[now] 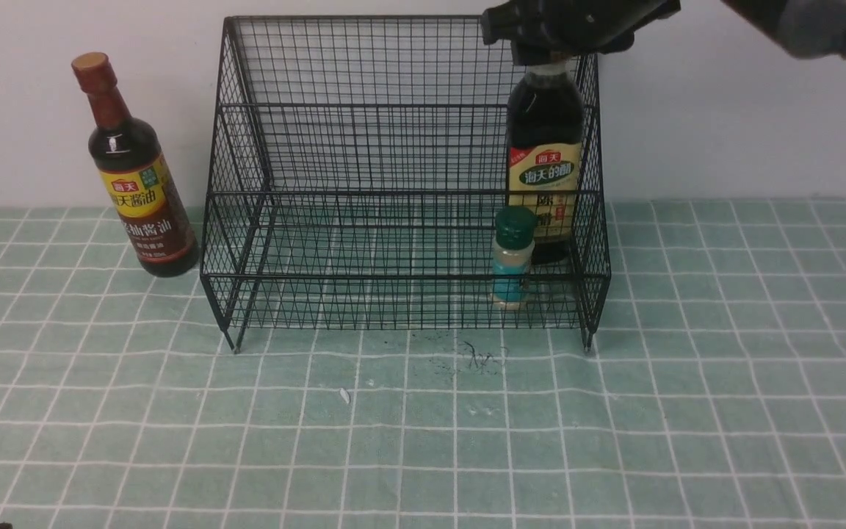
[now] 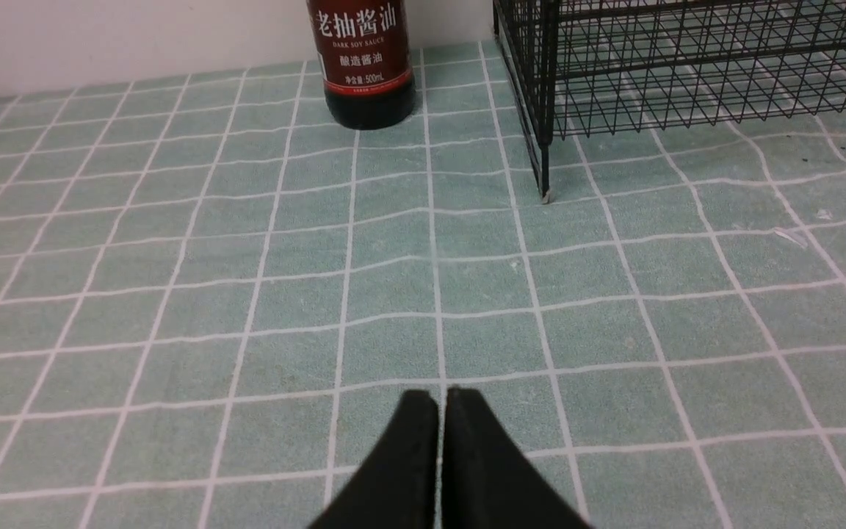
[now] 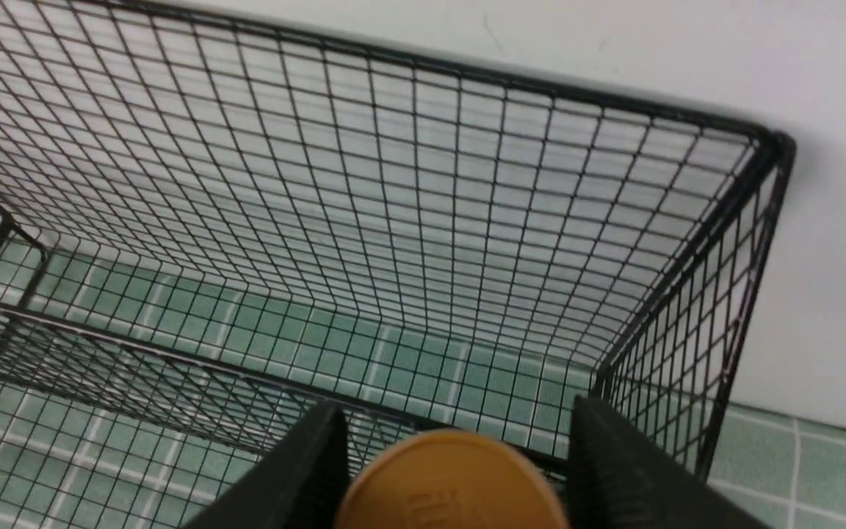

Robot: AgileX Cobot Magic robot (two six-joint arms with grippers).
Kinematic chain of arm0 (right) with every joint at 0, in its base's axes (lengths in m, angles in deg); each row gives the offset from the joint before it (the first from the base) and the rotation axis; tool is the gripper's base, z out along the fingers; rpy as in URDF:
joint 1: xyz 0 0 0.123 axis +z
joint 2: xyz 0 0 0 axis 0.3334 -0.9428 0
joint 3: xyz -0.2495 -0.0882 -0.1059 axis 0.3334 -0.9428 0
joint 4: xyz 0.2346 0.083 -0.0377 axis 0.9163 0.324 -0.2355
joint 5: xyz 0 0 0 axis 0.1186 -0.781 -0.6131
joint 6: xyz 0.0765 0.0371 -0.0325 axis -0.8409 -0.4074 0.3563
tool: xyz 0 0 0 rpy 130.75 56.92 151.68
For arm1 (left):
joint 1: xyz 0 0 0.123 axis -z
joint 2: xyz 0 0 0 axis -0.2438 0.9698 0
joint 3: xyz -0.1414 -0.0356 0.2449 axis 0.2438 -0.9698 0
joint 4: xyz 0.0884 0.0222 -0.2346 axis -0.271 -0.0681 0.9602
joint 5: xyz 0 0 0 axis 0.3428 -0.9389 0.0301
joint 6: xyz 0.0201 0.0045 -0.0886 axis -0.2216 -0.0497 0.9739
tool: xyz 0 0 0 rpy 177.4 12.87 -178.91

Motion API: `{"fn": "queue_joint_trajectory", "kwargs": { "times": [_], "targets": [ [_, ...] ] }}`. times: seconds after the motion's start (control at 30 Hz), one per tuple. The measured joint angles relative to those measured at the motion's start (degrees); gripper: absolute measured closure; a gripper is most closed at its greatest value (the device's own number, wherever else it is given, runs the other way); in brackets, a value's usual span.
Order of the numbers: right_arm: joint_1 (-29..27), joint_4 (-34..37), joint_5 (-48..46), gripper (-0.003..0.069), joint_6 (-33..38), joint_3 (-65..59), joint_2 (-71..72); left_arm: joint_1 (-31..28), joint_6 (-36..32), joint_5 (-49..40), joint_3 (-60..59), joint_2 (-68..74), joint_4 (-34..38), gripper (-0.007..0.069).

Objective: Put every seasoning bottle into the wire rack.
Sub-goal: Use the right arm to put the condiment bottle back on the shelf, then use the left arm to grab the condiment bottle closest to it

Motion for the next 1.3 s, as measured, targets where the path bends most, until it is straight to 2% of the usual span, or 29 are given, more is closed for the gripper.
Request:
{"fn": "queue_joint_trajectory", "kwargs": {
  "times": [0.2, 0.73, 0.87, 0.93, 0.97, 1.07, 1.13, 1.3],
  "targets": [
    [0.9, -3.2, -1.3, 0.0222, -0.2, 0.0, 0.5, 0.0, 0.0, 0.0, 0.0, 0.0, 0.0, 0.0631],
    [0.9, -3.5, -4.4, 0.0221, -0.1, 0.0, 11.7, 0.0, 0.0, 0.0, 0.0, 0.0, 0.0, 0.0631],
    [0.9, -2.5, -9.7, 0.0314, 2.2, 0.0, 19.2, 0.0, 0.0, 0.0, 0.0, 0.0, 0.0, 0.0631],
    [0.9, -0.6, -12.5, 0.0424, 4.2, 0.0, 23.6, 0.0, 0.0, 0.0, 0.0, 0.0, 0.0, 0.0631],
    [0.9, 0.6, -13.6, 0.0503, 5.1, 0.1, 26.2, 0.0, 0.0, 0.0, 0.0, 0.0, 0.0, 0.0631],
    [0.9, 2.7, -15.5, 0.0631, 6.2, 0.2, 32.1, 0.0, 0.0, 0.0, 0.0, 0.0, 0.0, 0.0631],
    [0.9, 3.5, -15.7, 0.066, 6.6, -0.3, 36.0, 0.0, 0.0, 0.0, 0.0, 0.0, 0.0, 0.0631],
    [0.9, 5.2, -15.8, 0.0672, 6.7, -7.3, 44.7, 0.0, 0.0, 0.0, 0.0, 0.0, 0.0, 0.0631]
  ]
}}
